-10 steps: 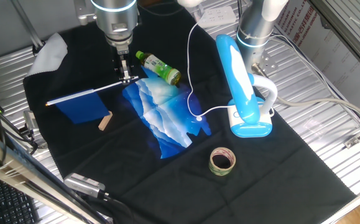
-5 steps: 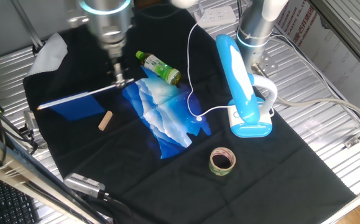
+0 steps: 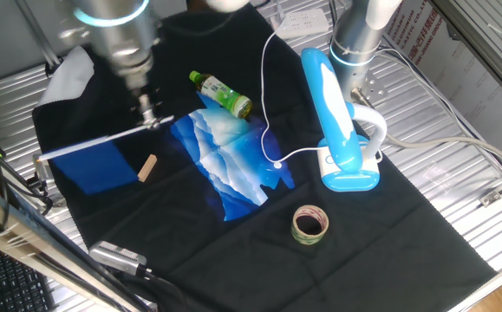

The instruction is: Wave the flag

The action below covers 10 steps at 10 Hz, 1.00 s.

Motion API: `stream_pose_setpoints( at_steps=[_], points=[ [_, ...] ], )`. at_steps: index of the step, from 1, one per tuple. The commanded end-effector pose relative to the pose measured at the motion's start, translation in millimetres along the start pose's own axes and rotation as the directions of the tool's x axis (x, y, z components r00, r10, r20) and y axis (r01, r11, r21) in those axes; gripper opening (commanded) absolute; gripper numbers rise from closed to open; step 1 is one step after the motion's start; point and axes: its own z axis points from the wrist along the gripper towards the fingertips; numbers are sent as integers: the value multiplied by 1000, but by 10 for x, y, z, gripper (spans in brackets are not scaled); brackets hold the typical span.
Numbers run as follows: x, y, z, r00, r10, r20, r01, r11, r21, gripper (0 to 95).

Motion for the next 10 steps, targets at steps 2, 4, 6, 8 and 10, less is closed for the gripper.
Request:
stream_pose_setpoints(
  at_steps=[2,4,6,8,10],
  points=[
    [467,-444,135,1000,-29,3,29,1000,-5,0],
    [466,-443,136,999,-32,5,32,999,-5,0],
    [463,-441,137,999,-36,5,36,999,-7,0],
    [463,-441,137,999,-37,5,37,999,-8,0],
    [464,-441,137,999,-36,6,36,999,-8,0]
  ],
)
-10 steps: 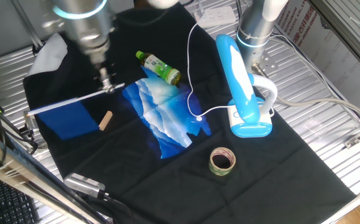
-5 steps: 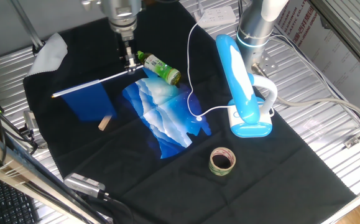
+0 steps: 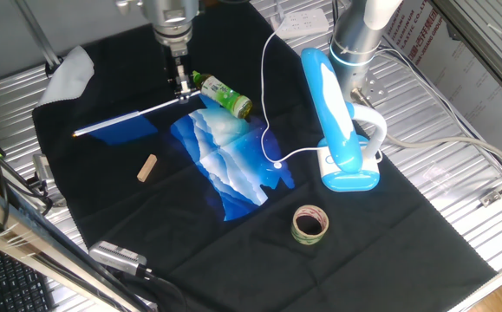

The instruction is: Wave the flag

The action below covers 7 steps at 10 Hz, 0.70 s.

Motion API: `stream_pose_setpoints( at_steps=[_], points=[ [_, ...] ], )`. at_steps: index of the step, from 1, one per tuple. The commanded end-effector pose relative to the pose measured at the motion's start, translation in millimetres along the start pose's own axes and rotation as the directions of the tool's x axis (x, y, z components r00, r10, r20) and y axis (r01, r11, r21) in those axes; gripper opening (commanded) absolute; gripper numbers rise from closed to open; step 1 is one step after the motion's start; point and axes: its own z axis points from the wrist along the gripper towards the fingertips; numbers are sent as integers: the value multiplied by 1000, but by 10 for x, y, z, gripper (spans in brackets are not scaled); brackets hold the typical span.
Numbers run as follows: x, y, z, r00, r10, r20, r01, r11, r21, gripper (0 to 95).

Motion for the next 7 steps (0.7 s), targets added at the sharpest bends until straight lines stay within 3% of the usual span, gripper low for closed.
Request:
stream_pose_setpoints(
  at_steps=[1,7],
  points=[
    [12,-3,-1,1000,2,3,-2,1000,-1,0],
    [-65,54,40,1000,11,13,-11,1000,8,0]
  ],
)
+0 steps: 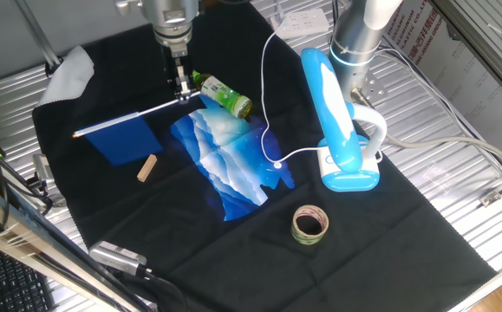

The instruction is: Wave the flag

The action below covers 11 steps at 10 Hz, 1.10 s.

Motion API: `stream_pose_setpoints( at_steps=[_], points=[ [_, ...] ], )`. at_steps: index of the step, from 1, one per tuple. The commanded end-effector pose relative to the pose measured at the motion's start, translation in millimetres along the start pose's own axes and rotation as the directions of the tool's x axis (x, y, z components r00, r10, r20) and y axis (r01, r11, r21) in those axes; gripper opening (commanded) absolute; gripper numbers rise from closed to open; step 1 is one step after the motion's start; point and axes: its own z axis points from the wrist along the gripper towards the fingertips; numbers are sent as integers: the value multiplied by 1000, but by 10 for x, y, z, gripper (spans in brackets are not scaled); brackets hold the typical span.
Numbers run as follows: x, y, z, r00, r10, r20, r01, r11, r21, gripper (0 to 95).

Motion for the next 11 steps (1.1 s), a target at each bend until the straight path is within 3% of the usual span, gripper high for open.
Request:
stream_pose_setpoints(
  at_steps=[1,5,9,11],
  points=[
    [-28,29,20,1000,6,6,-6,1000,7,0],
    [-52,50,122,999,21,28,-22,999,26,0],
    [-53,89,435,998,26,50,-29,999,43,0],
    [-102,144,500,998,30,52,-32,998,47,0]
  ],
)
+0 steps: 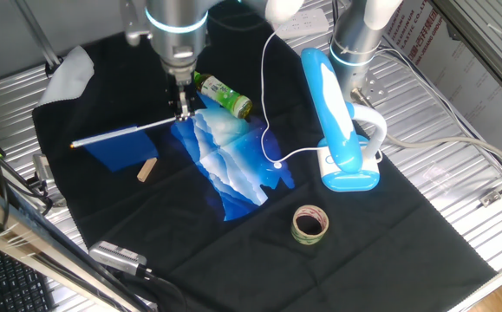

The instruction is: Wave the flag

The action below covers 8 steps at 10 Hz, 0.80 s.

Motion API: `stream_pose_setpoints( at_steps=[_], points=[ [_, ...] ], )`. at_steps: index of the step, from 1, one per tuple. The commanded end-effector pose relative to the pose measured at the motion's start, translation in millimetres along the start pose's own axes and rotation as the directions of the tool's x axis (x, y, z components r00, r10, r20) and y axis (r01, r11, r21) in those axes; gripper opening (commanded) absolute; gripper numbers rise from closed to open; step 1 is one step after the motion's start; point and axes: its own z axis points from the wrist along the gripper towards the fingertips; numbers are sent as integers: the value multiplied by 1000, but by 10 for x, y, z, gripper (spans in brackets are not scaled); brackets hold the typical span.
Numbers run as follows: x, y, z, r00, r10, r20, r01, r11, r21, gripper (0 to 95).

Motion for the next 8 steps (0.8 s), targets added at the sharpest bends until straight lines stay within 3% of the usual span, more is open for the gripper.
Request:
stream_pose_setpoints(
  at_steps=[1,8],
  points=[
    [-35,48,35,1000,4,4,-4,1000,-3,0],
    [26,28,288,1000,2,24,-2,1000,-18,0]
  ],
)
